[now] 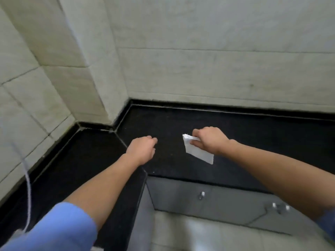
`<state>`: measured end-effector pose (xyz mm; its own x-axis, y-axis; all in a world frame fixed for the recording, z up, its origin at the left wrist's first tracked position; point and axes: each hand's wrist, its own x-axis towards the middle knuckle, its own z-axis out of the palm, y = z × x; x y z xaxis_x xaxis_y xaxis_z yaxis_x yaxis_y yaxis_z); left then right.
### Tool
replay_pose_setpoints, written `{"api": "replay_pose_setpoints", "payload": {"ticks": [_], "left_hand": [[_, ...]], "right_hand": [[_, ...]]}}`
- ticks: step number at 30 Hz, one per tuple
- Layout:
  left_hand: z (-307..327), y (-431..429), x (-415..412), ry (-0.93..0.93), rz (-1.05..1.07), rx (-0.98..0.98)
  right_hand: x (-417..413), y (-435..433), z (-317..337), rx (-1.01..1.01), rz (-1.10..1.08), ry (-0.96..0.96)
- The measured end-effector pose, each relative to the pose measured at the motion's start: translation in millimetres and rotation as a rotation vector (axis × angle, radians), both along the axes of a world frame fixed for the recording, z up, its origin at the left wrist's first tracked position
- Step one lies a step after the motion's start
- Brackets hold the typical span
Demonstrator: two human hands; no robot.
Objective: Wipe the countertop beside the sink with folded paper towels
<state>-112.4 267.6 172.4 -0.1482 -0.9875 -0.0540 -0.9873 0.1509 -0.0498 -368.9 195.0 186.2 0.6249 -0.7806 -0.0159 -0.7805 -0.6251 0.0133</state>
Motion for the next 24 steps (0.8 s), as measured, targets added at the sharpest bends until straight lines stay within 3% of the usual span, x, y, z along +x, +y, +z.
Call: {"api": "replay_pose_setpoints", "payload": {"ticks": [6,13,24], "left_hand": [[9,-51,-190,-0.027,-0.296,-0.019],[7,-51,-445,0.011,-0.583,-0.013],[2,-72,-727,0.016,-0.985,0.001]], "right_hand": [[-202,25,1,-0.002,-0.289,-0.053],[-434,83,4,-0.011,-0.574,-0.011],[-679,159,1,-0.007,-0.988,-0.043]]}}
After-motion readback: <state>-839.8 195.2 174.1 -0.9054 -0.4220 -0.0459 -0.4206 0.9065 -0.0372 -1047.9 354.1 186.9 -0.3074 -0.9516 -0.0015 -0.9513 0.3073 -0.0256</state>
